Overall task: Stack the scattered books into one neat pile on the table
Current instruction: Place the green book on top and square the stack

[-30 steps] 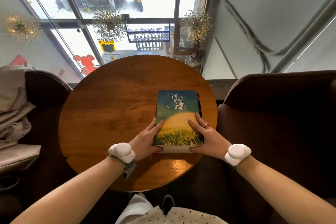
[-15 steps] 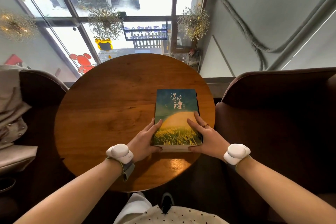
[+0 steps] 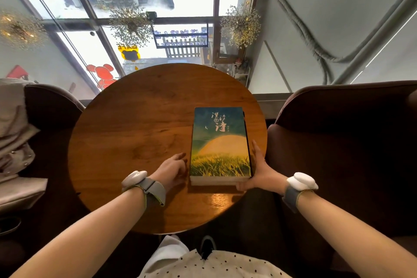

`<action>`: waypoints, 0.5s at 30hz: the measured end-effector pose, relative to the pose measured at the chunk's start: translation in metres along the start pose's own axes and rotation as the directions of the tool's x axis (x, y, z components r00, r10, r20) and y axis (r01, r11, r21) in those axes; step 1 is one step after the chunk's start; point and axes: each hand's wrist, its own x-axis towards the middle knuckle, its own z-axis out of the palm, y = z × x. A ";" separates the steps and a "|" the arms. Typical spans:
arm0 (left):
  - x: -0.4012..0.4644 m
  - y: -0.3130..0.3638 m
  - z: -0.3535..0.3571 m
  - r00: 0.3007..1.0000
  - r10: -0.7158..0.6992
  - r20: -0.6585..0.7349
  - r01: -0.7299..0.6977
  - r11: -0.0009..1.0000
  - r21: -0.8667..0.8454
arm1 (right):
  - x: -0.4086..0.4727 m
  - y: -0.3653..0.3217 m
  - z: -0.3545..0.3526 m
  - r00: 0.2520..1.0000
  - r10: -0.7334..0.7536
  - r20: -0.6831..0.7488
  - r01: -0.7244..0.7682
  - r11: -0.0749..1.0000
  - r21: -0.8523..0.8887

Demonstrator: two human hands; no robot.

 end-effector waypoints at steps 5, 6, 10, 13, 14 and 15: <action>-0.002 0.009 0.021 0.993 -0.113 0.026 0.116 0.979 -0.166 | 0.002 -0.005 -0.002 0.975 0.161 0.153 -0.217 0.832 0.511; 0.001 0.011 0.024 0.993 -0.113 0.034 0.116 0.985 -0.126 | 0.004 -0.008 -0.003 0.975 0.175 0.140 -0.224 0.790 0.571; 0.009 0.015 0.027 0.992 -0.118 0.041 0.116 0.992 0.043 | 0.016 -0.017 -0.004 0.963 0.259 0.082 -0.264 0.822 0.504; 0.012 0.015 0.026 0.992 -0.113 0.051 0.105 0.986 0.130 | 0.020 -0.020 -0.004 0.954 0.287 0.083 -0.294 0.850 0.438; 0.011 0.014 0.025 0.992 -0.120 0.046 0.112 0.982 0.150 | 0.020 -0.020 -0.005 0.952 0.294 0.083 -0.300 0.849 0.435; 0.012 0.013 0.025 0.991 -0.129 0.045 0.120 0.979 0.163 | 0.021 -0.019 -0.006 0.951 0.299 0.081 -0.304 0.846 0.438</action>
